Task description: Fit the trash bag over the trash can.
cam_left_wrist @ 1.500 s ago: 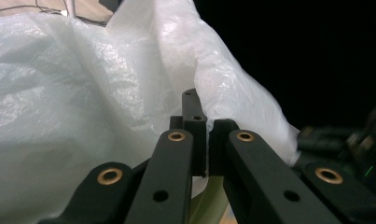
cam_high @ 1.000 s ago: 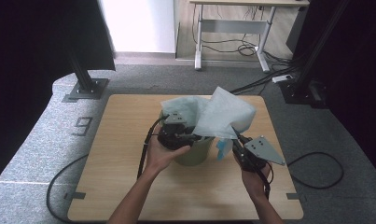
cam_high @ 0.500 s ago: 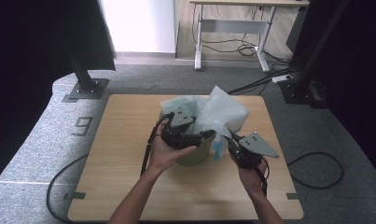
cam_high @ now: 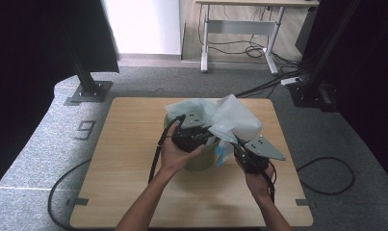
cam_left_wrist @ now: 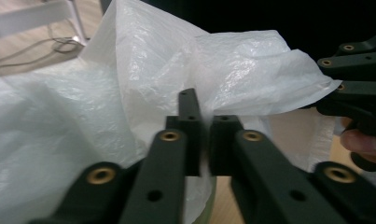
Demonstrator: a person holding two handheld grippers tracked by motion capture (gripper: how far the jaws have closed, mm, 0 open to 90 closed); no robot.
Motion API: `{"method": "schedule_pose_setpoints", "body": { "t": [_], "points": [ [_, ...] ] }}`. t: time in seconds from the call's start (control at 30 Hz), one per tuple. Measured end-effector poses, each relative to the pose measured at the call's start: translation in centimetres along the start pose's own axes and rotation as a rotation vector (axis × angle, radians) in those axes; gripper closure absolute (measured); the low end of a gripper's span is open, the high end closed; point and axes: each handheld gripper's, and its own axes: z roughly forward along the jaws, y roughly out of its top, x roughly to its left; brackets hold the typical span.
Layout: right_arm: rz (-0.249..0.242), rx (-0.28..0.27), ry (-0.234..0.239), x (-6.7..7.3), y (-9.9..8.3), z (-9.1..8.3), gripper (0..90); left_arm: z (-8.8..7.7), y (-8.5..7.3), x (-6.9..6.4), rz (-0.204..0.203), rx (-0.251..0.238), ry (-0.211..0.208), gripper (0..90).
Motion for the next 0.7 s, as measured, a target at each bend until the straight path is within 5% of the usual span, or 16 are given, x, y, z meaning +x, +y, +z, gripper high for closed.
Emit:
{"method": "schedule_pose_setpoints", "body": {
  "t": [0.1, 0.43, 0.7],
  "points": [
    [0.025, -0.012, 0.035, -0.2, -0.3, -0.3, 79.5, -0.2, -0.4, 0.7, -0.010, -0.011, 0.019, 89.4],
    [0.046, -0.060, 0.134, -0.8, -1.5, -3.0, 53.0, -3.7, -2.6, 6.2, -0.194, -0.064, 0.097, 89.6],
    [0.134, -0.066, 0.056, -4.1, -3.1, -3.8, 44.8, -5.4, -4.4, 9.0, -0.264, -0.077, 0.095, 89.5]
  ]
}}
